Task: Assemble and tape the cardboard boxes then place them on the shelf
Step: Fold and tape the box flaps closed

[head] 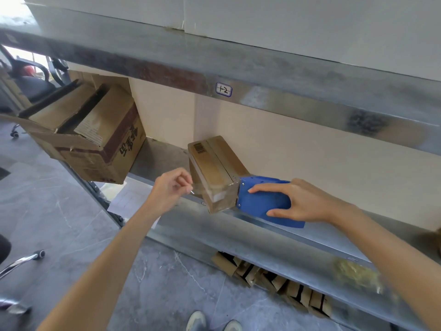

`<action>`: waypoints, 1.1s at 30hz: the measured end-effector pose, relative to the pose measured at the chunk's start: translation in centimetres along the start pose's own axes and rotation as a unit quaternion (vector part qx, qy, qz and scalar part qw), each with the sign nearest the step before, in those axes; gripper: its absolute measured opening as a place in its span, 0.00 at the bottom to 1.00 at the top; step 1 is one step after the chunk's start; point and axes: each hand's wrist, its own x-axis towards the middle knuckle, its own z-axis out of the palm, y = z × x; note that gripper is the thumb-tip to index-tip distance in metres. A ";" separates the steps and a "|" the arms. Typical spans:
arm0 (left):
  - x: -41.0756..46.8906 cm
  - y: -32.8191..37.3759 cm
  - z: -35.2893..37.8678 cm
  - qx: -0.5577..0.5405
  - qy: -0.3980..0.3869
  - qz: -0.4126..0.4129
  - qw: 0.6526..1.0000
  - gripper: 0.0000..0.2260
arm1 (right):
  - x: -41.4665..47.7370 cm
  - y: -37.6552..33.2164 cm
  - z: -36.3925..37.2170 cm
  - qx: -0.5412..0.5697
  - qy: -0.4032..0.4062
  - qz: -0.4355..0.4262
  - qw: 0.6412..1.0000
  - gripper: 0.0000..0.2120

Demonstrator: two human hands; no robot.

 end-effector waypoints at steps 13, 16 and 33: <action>-0.6 -0.9 2.5 -0.018 -0.007 0.012 1.000 0.15 | -2.4 3.0 0.2 -0.026 0.039 0.052 0.998 0.24; -0.3 -0.8 2.9 -0.011 -0.002 0.020 1.000 0.15 | -2.5 3.2 0.3 -0.023 0.042 0.054 0.997 0.24; 0.2 -1.9 7.9 -0.030 0.152 0.076 0.985 0.17 | -2.0 2.9 1.9 -0.015 0.048 0.098 0.994 0.24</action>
